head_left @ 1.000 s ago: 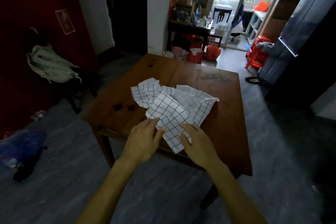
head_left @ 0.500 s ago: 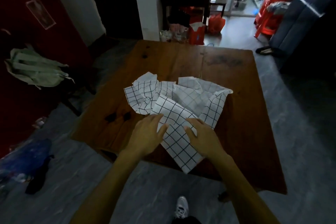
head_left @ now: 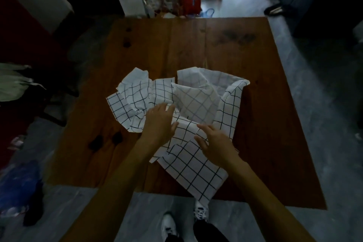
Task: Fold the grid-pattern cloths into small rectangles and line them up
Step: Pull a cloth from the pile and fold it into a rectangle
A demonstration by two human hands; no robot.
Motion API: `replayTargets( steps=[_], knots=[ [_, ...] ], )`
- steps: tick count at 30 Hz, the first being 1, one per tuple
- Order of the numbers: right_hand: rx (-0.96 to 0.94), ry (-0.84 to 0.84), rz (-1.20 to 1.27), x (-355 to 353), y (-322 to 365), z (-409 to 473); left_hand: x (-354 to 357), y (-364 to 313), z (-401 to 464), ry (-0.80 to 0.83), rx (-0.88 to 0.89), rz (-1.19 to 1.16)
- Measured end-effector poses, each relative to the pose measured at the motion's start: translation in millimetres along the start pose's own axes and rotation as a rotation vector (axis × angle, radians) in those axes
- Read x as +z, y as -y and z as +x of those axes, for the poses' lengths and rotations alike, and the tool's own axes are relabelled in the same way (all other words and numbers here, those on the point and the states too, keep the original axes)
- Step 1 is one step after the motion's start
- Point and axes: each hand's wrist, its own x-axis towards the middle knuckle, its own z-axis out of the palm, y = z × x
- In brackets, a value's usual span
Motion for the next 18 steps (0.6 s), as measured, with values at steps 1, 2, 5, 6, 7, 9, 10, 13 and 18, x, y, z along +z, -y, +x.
replayTargets(
  steps=[1,2,5,6,7,9,10,13,18],
  knots=[
    [0.014,-0.014,-0.003,5,-1,3,6,3,7,0.014,0.02,0.02],
    [0.024,-0.025,-0.006,9,-1,5,12,6,14,0.032,0.034,0.043],
    [0.036,-0.055,-0.023,21,-1,12,26,13,26,0.094,0.044,0.12],
    [0.041,-0.054,-0.028,24,-1,14,29,16,28,0.096,0.051,0.143],
    [0.049,-0.05,-0.028,27,0,16,31,18,30,0.087,0.065,0.162],
    [0.063,-0.058,-0.018,31,3,21,32,22,29,0.053,0.099,0.17],
    [0.066,-0.07,-0.013,32,6,24,32,24,28,0.033,0.117,0.161],
    [0.044,-0.1,-0.017,39,20,33,26,28,22,-0.039,0.176,0.08],
    [0.046,-0.119,-0.054,43,36,39,4,33,6,-0.141,0.268,-0.044]
  ],
)
